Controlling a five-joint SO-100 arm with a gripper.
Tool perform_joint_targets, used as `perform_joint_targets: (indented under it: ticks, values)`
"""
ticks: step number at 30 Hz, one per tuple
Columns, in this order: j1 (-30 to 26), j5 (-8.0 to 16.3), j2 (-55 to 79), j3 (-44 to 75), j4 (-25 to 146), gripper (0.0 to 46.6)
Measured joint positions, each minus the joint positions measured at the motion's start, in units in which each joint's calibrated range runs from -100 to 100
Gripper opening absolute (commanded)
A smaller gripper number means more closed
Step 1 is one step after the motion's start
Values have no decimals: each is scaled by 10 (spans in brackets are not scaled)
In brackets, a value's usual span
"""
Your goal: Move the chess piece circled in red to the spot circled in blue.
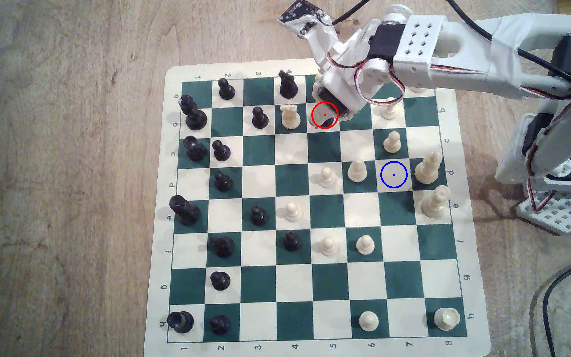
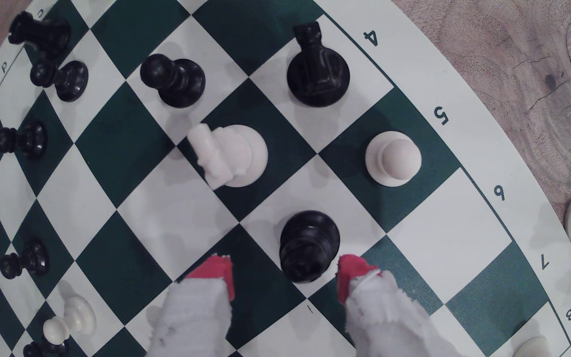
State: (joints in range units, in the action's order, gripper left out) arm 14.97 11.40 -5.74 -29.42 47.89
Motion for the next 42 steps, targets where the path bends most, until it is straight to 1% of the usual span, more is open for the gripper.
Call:
perform_joint_targets:
  ticks: [22, 29, 36, 42]
  values:
    - [0, 0, 30, 0, -30, 149]
    - [-2, 0, 30, 0, -30, 121]
    - [-3, -1, 30, 0, -30, 110]
    - [-3, -1, 30, 0, -30, 89]
